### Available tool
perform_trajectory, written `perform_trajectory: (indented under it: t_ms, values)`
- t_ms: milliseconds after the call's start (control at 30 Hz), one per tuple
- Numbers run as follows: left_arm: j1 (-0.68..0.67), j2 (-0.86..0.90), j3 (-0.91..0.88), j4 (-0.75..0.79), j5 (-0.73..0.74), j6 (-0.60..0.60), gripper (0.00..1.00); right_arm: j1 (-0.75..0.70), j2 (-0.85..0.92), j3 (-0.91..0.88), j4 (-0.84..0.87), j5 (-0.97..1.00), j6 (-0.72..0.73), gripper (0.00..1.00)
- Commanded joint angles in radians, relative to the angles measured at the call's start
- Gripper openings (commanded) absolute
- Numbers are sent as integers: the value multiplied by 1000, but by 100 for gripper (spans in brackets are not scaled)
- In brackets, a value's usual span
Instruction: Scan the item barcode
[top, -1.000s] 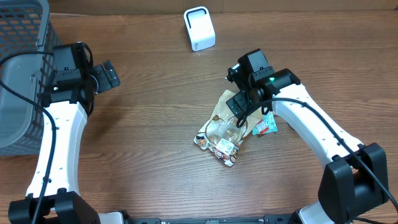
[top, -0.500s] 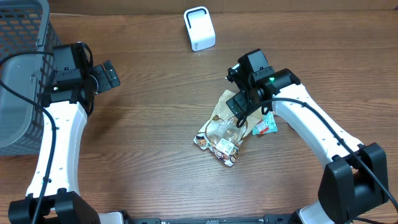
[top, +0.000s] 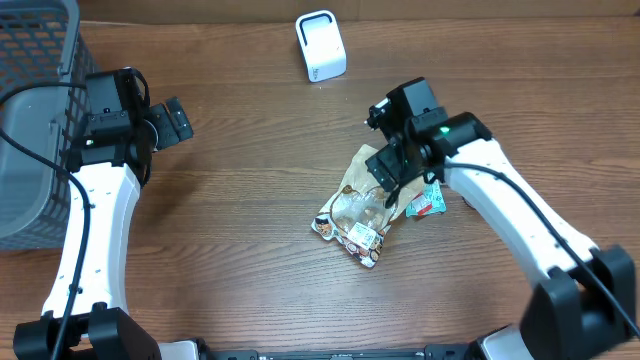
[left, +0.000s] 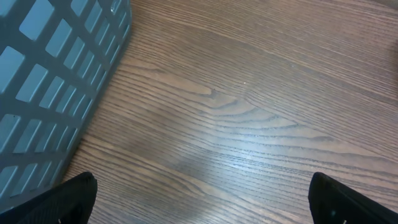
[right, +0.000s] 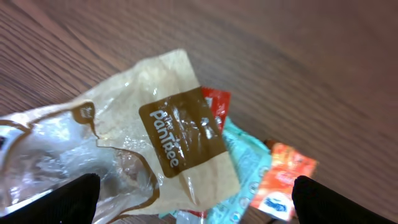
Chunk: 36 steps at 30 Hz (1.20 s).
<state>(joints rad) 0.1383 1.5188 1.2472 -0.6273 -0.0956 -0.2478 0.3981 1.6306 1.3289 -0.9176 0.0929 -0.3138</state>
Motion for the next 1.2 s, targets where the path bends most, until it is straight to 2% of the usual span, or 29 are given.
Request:
perform_trajectory:
  t_ms: [0, 567, 733, 933, 1167]
  values:
    - [-1, -2, 10, 3, -12, -3, 100, -1, -155, -2, 4, 3, 7, 100]
    - [-1, -2, 10, 3, -12, -3, 100, -1, -780, -2, -34, 2, 0, 100]
    - [-1, -2, 10, 3, -12, -3, 100, -3, -959, -21, -55, -53, 0, 100]
    - [-1, -2, 10, 3, -12, -3, 100, -74, -1185, -178, 22, -161, 0, 100]
    - [-1, -2, 10, 3, -12, -3, 100, -155, -1391, -447, 212, -203, 5, 100]
